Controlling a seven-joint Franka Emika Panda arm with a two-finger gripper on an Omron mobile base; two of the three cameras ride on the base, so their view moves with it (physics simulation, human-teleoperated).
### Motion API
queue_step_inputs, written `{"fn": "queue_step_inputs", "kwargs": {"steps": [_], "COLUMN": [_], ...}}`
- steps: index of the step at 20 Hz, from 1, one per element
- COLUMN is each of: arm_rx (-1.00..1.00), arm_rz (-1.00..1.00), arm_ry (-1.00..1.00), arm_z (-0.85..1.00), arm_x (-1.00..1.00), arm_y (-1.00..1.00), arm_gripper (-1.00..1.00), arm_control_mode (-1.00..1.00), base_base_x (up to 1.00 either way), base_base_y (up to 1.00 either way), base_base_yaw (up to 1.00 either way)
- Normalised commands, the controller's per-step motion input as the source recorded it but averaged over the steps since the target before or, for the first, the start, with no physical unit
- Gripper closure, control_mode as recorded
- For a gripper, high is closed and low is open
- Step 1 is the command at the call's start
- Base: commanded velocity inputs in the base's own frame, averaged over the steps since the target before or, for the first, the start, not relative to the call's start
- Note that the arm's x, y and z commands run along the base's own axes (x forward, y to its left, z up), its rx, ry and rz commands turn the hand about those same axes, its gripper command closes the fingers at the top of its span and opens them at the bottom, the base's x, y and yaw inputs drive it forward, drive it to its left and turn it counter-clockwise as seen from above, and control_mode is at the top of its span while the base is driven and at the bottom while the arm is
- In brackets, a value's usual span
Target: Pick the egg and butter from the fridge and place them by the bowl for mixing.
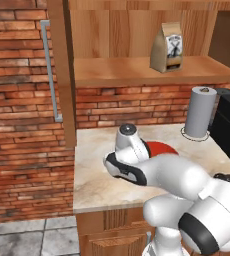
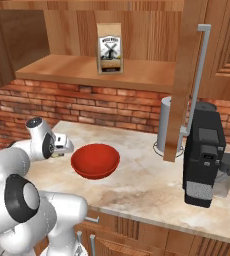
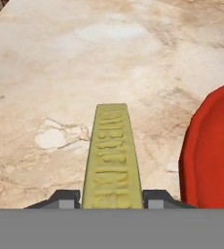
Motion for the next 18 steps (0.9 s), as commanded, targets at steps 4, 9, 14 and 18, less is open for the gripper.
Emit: {"fn": "queue_step_inputs", "kwargs": {"steps": [4,9,14,18], "arm_rx": [-0.04,0.0,-0.01,-0.01], "arm_rz": [0.0,0.0,0.0,0.0], "arm_ry": [0.02,0.0,0.0,0.0], "arm_z": [-0.23,-0.03,-0.08,-0.13], "arm_x": [0.11,0.27,0.28,0.31], "arm_y": [0.0,0.0,0.0,0.0], "arm_gripper": [1.0,1.0,1.0,1.0], "arm_control_mode": [-1.0,-1.0,-1.0,-1.0], "base_base_x": [0.0,0.0,0.0,0.0], "base_base_y": [0.0,0.0,0.0,0.0], "base_base_yaw": [0.0,0.0,0.0,0.0]}}
